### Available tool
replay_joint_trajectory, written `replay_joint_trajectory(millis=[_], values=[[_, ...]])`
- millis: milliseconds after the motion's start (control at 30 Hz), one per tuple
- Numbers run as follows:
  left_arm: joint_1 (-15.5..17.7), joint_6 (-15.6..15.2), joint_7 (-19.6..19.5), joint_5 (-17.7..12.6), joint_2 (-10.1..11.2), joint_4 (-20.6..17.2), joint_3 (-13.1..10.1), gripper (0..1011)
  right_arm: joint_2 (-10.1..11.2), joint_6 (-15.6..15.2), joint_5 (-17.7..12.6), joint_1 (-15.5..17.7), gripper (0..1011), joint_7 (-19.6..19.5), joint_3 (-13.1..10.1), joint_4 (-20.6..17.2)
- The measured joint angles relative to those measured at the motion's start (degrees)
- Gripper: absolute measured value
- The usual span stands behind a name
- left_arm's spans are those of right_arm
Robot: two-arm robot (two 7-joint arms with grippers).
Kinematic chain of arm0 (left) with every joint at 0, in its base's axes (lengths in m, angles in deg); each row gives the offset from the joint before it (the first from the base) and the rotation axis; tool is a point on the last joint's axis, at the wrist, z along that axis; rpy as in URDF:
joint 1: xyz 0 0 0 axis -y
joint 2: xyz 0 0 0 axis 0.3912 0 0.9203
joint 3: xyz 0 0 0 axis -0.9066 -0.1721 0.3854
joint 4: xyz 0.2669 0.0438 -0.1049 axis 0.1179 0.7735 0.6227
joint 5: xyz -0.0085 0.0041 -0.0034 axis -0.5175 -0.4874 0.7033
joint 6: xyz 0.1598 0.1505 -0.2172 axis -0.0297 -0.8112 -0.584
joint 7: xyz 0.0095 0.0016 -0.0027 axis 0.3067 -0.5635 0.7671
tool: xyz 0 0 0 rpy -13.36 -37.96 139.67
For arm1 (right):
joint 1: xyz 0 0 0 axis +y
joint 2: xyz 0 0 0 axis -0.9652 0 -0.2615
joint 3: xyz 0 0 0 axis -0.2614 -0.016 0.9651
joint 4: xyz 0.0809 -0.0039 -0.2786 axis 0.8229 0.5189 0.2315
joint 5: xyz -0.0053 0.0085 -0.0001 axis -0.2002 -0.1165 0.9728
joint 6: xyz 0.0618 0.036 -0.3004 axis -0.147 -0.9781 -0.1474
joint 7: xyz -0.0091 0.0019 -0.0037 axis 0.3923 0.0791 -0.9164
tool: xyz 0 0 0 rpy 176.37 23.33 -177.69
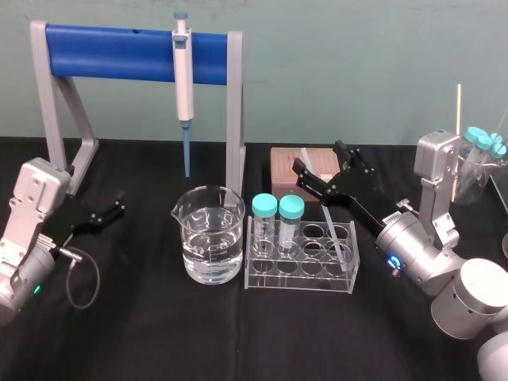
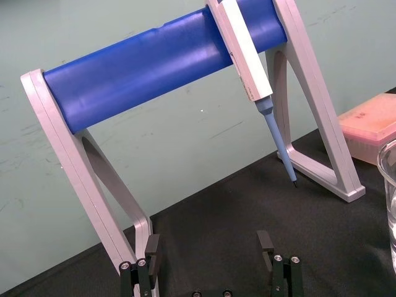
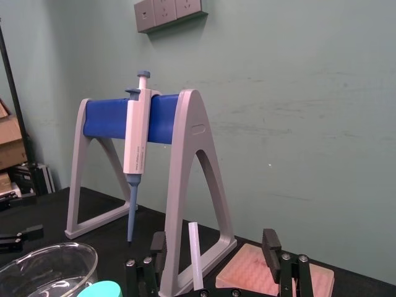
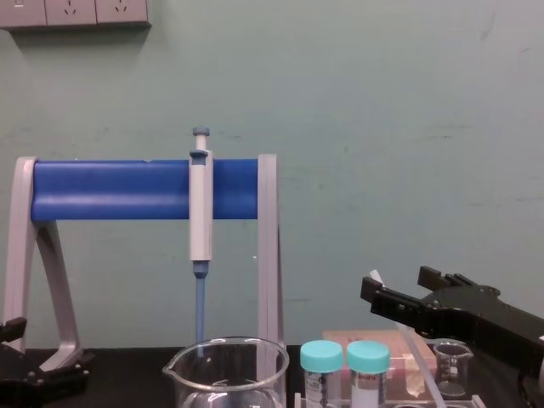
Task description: Pick up the stirring rod with one hand, then place it down.
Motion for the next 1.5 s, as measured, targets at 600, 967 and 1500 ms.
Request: replay_joint_trajectory(millis=[600,967,1500], values=[[0.00,0.00,0.00,0.00,0.00,0.00,0.00,1000,0.00,-0.38,6.51,5.54,1003,-14.01,-7.42,-3.41],[0.00,0.00,0.00,0.00,0.00,0.00,0.00,1000,-0.47,-4.73,9.14,5.01,1003,-16.36,-8.52,1.45],[0.00,0.00,0.00,0.00,0.00,0.00,0.00,1000,-0.40,-4.10,8.74,5.12,1003,-16.21,-8.39,0.77]])
